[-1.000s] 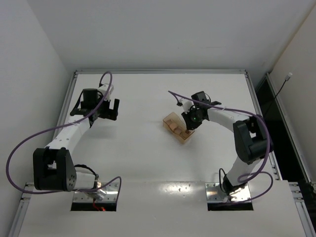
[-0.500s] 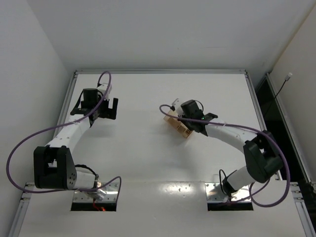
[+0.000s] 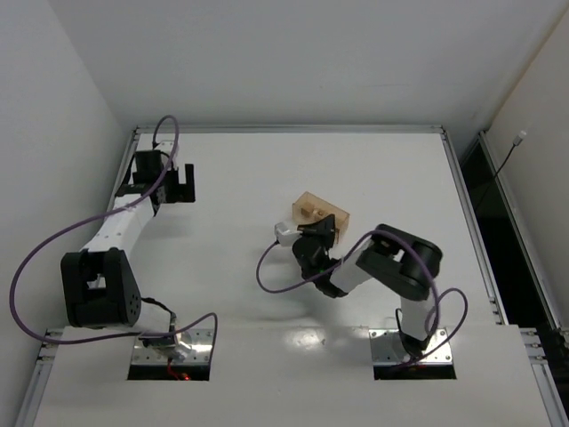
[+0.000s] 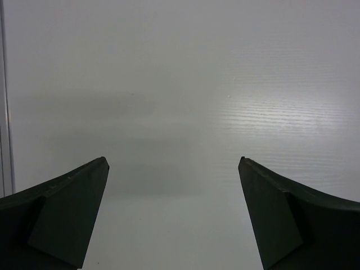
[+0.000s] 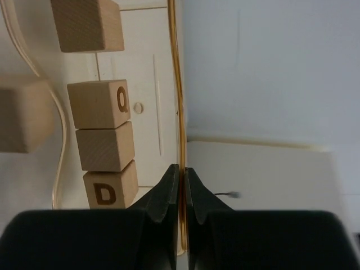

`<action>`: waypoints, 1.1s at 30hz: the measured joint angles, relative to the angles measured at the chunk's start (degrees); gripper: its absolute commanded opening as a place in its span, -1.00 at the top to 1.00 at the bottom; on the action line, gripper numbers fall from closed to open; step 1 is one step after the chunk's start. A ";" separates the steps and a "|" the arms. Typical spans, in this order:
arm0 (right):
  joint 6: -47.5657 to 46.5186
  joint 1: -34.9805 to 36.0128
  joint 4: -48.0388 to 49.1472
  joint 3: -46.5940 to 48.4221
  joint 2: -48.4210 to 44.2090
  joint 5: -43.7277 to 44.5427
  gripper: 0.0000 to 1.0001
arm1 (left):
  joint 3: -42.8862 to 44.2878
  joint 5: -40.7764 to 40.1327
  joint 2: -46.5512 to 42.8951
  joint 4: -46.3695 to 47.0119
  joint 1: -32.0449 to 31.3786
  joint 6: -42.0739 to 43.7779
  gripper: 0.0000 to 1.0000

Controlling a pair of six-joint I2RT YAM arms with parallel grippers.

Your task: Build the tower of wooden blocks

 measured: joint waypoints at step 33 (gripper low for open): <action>-56.46 2.32 24.70 -1.49 9.40 -13.97 1.00 | 2.82 5.29 2.62 -3.37 1.88 -0.44 -1.00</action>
